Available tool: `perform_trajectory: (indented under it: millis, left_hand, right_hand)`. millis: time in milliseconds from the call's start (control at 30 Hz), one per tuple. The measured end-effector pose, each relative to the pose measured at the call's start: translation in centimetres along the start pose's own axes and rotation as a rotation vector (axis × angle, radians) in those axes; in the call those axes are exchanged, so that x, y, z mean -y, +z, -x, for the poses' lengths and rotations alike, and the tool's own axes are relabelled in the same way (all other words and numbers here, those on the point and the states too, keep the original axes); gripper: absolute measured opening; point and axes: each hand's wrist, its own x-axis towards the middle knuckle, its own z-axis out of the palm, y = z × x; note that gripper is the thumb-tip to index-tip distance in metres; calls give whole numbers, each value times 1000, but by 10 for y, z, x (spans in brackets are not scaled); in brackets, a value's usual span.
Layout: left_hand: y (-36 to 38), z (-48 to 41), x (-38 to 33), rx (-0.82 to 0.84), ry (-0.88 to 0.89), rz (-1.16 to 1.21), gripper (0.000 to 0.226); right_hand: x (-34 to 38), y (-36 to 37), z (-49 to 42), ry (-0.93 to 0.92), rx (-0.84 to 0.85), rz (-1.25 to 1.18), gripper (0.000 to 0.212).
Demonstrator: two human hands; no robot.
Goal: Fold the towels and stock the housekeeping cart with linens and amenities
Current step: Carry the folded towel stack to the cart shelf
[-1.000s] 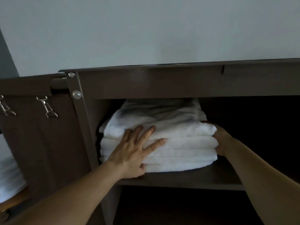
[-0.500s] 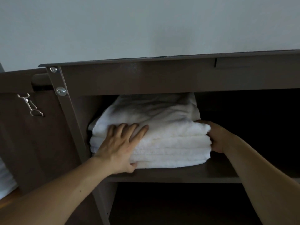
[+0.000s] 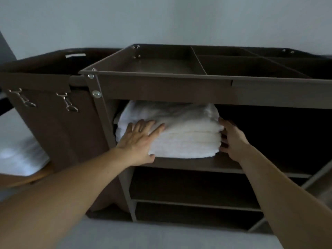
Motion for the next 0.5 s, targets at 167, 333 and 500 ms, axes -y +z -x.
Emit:
perform_trajectory:
  millis: [167,333,500]
  left_hand:
    - [-41,67,6,70,-25,27,97]
    - [-79,159,42,82,-144,96,93]
    - [-114,256,104,81,-330,133,95]
  right_hand:
    - [20,5,94,-81,-77,180,73]
    - [28,63,184,-135,203,593,74]
    - [42,158,260,-296,448,879,76]
